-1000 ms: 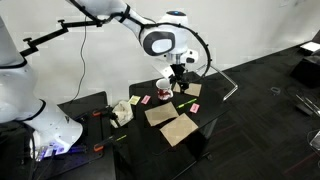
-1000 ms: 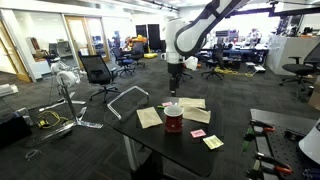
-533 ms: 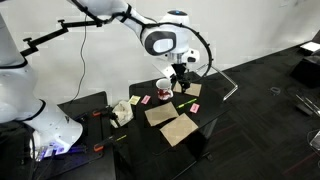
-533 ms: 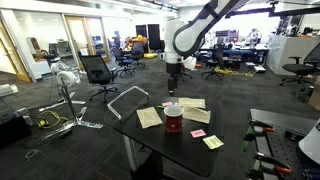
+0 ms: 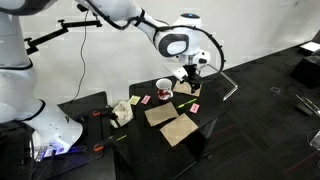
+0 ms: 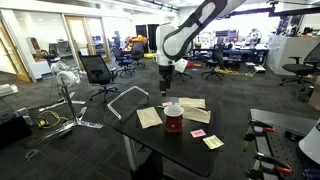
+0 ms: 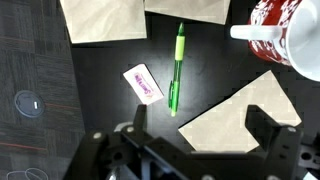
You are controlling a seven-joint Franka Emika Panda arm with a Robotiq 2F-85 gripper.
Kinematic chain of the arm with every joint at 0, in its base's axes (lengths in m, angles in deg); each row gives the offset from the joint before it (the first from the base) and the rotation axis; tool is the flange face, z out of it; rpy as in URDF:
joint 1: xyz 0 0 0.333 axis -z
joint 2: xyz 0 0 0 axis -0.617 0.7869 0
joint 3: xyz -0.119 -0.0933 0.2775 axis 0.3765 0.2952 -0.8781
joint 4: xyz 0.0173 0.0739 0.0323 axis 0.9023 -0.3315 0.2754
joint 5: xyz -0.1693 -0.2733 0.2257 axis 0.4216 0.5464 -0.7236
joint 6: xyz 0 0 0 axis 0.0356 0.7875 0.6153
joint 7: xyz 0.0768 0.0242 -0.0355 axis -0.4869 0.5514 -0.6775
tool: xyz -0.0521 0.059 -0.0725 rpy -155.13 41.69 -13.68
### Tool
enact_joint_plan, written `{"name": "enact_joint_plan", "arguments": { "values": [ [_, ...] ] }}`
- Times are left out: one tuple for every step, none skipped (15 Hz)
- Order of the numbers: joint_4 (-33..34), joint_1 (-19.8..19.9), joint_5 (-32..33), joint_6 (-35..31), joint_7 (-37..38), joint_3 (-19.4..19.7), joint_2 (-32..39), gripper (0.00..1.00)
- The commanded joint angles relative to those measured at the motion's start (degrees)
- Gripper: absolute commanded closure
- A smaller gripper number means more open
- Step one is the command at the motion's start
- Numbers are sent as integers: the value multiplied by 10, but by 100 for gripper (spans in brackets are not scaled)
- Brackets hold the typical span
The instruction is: Put the green pen inside the maroon mug
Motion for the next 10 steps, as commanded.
{"name": "enact_joint_plan", "arguments": {
  "values": [
    [57,12,5,38,19,-5,45,0],
    [62,15,3,39,21,-6,54,0],
    [68,17,3,40,22,-6,61,0],
    [71,21,-1,38,21,-7,68,0],
    [75,23,-2,39,22,-8,75,0],
    [76,26,-4,36,21,-9,80,0],
    [76,27,-4,32,22,-9,84,0],
    [75,30,-6,28,19,-11,88,0],
    [76,31,-7,25,20,-11,91,0],
    [76,31,-7,22,20,-11,95,0]
  ]
}}
